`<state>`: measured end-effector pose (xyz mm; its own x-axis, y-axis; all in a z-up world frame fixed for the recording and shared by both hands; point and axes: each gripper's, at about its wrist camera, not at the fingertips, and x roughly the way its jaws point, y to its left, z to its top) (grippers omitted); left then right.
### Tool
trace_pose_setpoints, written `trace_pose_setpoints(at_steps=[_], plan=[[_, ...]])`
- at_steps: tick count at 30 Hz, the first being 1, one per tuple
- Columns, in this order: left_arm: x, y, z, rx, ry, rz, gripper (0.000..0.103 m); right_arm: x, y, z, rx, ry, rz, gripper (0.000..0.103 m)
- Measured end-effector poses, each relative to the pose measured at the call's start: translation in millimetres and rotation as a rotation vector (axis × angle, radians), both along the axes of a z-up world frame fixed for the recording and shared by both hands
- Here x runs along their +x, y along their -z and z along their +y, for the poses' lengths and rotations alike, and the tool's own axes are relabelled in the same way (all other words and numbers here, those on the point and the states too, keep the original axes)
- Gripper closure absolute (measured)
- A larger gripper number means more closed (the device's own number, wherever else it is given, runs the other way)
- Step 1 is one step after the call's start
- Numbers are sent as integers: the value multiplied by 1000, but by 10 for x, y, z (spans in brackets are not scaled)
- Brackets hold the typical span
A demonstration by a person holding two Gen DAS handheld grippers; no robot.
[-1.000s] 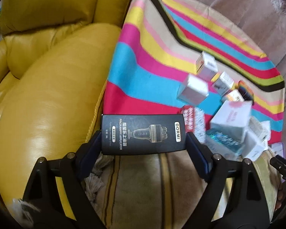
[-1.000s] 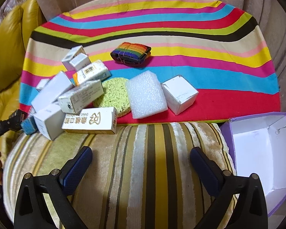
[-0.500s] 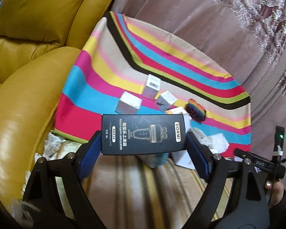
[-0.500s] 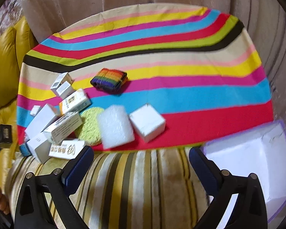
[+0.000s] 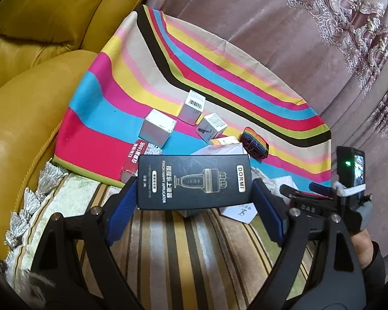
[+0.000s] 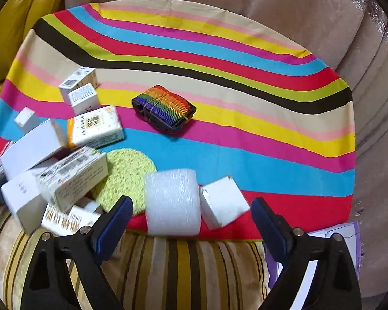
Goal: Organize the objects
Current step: 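Grasp the white foam block with the right gripper while left holds DORMI box, then lower the foam block into the purple box and open the right gripper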
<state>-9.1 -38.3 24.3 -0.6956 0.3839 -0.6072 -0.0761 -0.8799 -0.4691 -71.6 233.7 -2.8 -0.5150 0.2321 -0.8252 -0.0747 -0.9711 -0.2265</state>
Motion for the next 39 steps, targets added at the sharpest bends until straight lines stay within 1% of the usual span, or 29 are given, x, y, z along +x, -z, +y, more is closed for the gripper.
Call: trace_pose_setpoints(at_steps=[4, 6, 8, 9, 10, 12, 16, 18, 22, 25, 30, 39], plan=[[15, 5, 14, 0, 4, 7, 15, -114, 103, -83, 42, -8, -36, 16], [15, 13, 13, 4, 3, 5, 15, -141, 137, -99, 57, -7, -46, 24], [15, 19, 3, 10, -2, 3, 15, -154, 167, -88, 50, -7, -60, 46], [18, 16, -1, 11, -2, 4, 15, -153, 177, -69, 39, -4, -64, 52], [20, 16, 1, 10, -3, 5, 15, -146, 181, -36, 18, 0, -67, 54], [25, 8, 12, 4, -3, 8, 15, -110, 145, 14, -35, -1, -48, 54], [43, -30, 49, -21, -4, 21, 15, 29, -17, 103, -140, -10, 44, 54], [55, -58, 82, -29, -2, 28, 15, 120, -91, 201, -202, 9, 86, 54], [65, -115, 221, -43, 27, 42, 15, 289, -179, 381, -307, 53, 135, 54], [87, -167, 372, -53, 64, 55, 15, 446, -219, 529, -356, 86, 155, 54], [113, -257, 689, -91, 135, 75, 15, 709, -220, 827, -426, 150, 173, 54], [139, -352, 1294, -169, 266, 92, 15, 1105, -162, 1304, -516, 267, 168, 54]])
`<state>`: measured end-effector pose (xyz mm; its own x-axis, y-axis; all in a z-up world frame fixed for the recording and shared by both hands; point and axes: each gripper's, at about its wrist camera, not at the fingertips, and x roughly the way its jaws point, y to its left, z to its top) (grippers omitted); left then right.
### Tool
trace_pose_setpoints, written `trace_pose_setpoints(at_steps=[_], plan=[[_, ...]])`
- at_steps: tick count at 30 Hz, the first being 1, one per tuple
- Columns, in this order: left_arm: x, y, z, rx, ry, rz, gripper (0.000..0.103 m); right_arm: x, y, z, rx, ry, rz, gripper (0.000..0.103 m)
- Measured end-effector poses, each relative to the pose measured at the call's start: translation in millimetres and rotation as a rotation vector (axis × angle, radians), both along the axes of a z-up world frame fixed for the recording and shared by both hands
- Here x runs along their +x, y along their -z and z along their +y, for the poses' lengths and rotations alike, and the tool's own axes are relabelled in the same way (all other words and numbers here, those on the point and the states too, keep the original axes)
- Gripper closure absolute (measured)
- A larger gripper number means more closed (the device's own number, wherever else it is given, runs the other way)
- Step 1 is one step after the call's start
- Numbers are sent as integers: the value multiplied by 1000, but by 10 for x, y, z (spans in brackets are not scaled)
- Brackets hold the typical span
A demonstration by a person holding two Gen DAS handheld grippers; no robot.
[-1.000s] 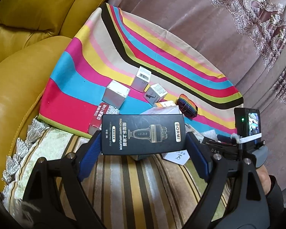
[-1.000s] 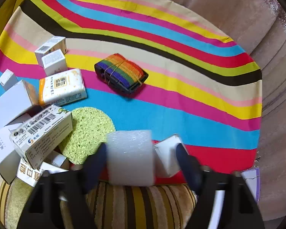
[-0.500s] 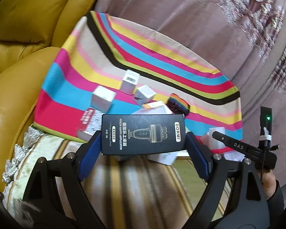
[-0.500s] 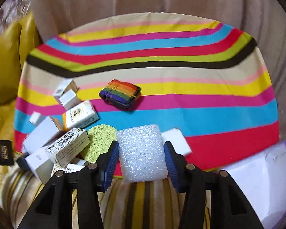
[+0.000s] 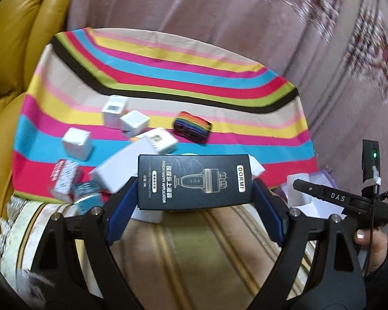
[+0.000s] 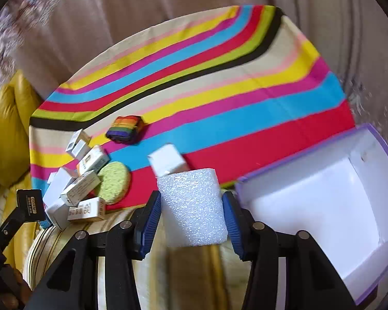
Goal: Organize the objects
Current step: 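Lower the foam block into the purple box and open the right gripper, then lower the DORMI box into the purple box and open the left gripper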
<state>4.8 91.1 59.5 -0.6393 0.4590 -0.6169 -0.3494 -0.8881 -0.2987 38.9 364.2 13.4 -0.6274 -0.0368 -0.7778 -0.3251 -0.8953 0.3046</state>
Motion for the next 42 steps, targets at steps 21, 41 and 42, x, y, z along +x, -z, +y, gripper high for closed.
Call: trace_pose_setpoints(at_steps=[21, 41, 42], plan=[[250, -25, 1804, -138, 411, -6, 15, 828, 302, 985, -151, 271, -33, 53], [246, 50, 2076, -54, 461, -81, 13, 984, 356, 1166, -76, 367, -106, 19], [236, 36, 2048, -42, 451, -77, 13, 964, 334, 1137, -33, 373, -121, 19]])
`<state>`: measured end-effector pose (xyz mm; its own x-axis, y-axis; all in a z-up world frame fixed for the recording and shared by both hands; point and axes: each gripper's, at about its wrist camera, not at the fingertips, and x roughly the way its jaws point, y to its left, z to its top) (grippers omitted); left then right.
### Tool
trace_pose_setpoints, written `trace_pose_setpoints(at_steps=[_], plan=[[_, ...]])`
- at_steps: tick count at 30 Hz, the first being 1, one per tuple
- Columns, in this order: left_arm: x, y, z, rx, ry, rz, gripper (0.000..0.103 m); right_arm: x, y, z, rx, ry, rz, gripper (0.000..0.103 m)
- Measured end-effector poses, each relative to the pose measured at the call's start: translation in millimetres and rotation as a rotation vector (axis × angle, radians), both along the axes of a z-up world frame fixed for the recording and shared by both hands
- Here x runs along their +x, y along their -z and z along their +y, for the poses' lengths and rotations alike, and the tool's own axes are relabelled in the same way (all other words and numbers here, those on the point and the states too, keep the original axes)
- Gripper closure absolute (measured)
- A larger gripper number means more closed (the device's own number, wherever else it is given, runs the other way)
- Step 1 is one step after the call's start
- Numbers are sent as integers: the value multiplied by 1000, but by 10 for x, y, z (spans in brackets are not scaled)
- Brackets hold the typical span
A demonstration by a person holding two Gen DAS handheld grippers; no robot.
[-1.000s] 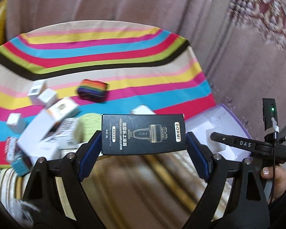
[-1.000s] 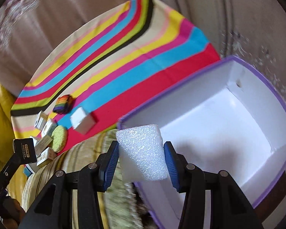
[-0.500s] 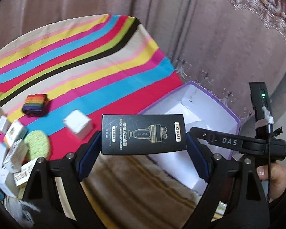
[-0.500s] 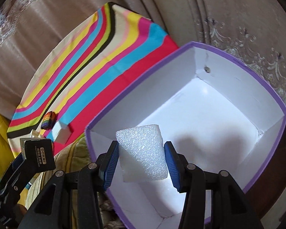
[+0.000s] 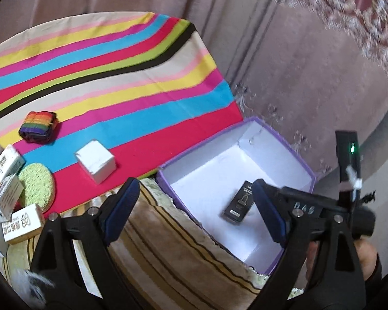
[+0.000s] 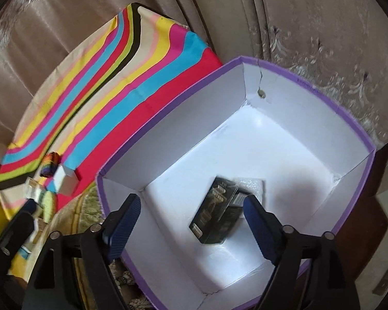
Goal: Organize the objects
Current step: 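Lower the DORMI box into the purple box and open the left gripper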
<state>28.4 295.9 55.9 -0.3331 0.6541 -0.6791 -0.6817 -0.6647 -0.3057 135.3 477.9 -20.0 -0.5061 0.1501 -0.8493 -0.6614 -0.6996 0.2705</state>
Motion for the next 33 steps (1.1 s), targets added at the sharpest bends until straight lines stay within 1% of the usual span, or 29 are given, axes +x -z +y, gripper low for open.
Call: trace_pose_setpoints(at_steps=[2, 3, 5, 7, 9, 10, 12, 15, 17, 19, 20, 23, 24, 28, 33], plan=[[-11, -40, -84, 33, -27, 6, 13, -36, -50, -51, 84, 1, -31, 19], [-17, -57, -120, 44, -33, 11, 13, -47, -83, -80, 123, -2, -32, 19], [-20, -95, -201, 64, -47, 20, 13, -45, -149, -115, 168, 1, -8, 19], [-46, -111, -253, 52, -52, 18, 13, -33, -231, -165, 205, -10, 47, 19], [-78, -102, -336, 36, -65, -2, 13, -59, -278, -208, 238, -29, 60, 19], [-94, -95, -402, 45, -74, -18, 13, -90, -293, -234, 247, -48, 58, 19], [-124, -103, -547, 69, -103, -29, 13, -156, -311, -286, 245, -99, 58, 19], [-147, -153, -779, 74, -166, 5, 13, -249, -360, -393, 245, -182, 75, 19], [-163, -188, -941, 68, -214, 36, 13, -279, -415, -487, 271, -229, 79, 19], [-188, -193, -1074, 75, -248, 45, 13, -353, -475, -574, 298, -276, 80, 19], [-209, -186, -1143, 81, -260, 40, 13, -389, -482, -593, 291, -285, 78, 19], [-258, -164, -1354, 98, -303, 28, 13, -574, -499, -643, 184, -339, 97, 18], [-271, -158, -1418, 101, -317, 26, 13, -623, -503, -668, 173, -357, 98, 19], [-300, -158, -1619, 103, -362, 34, 13, -827, -527, -949, 218, -446, 85, 19], [-381, -165, -1840, 85, -418, 61, 13, -1156, -472, -1226, 254, -552, 62, 19]])
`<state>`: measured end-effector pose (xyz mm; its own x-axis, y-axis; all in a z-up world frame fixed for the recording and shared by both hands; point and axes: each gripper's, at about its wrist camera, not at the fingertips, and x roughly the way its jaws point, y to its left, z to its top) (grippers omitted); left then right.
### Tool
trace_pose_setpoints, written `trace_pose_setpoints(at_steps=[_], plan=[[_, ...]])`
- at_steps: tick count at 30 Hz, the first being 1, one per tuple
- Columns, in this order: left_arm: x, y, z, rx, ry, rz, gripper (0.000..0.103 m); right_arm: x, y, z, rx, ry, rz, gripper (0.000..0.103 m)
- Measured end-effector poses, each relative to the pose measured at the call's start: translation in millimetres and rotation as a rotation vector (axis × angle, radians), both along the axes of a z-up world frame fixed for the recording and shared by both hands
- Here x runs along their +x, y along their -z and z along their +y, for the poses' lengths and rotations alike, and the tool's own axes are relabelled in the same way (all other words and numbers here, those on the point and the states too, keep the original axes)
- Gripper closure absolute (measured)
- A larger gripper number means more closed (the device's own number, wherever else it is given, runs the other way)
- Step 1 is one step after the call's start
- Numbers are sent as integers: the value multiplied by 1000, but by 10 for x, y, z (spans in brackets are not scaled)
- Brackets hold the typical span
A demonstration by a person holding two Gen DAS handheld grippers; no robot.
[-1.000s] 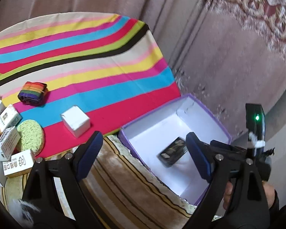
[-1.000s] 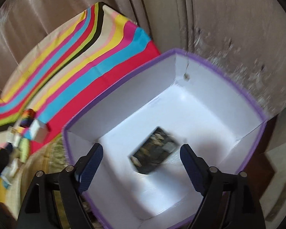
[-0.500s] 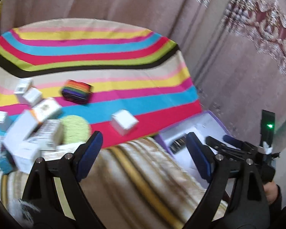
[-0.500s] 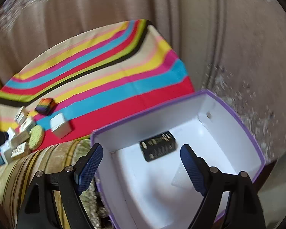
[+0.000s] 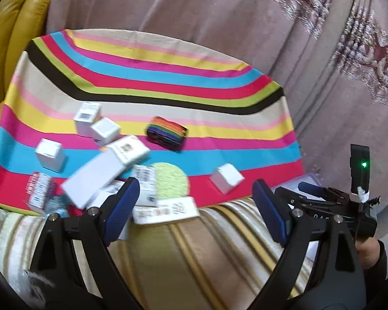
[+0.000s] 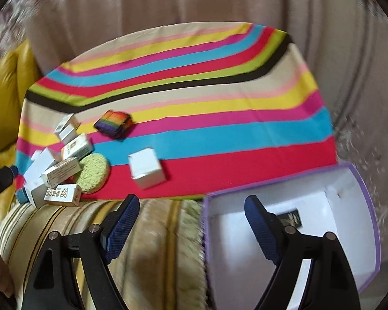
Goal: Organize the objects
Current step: 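Grasp a white medicine box with each gripper from the cloth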
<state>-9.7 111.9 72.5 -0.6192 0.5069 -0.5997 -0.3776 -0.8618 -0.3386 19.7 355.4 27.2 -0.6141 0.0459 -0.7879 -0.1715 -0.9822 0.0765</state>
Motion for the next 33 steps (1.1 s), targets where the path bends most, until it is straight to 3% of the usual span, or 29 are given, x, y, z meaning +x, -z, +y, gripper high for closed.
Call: trace_pose_setpoints(at_steps=[9, 20, 25, 33], plan=[[-299, 49, -395, -35, -84, 0, 13, -486, 202, -232, 39, -84, -64, 19], [-905, 1, -631, -167, -111, -3, 13, -762, 383, -274, 34, -106, -122, 23], [-1379, 102, -692, -208, -108, -115, 13, -843, 456, -265, 18, -100, -145, 27], [-2107, 551, -816, -233, -137, -299, 13, -913, 517, -265, 3, -104, -166, 32]])
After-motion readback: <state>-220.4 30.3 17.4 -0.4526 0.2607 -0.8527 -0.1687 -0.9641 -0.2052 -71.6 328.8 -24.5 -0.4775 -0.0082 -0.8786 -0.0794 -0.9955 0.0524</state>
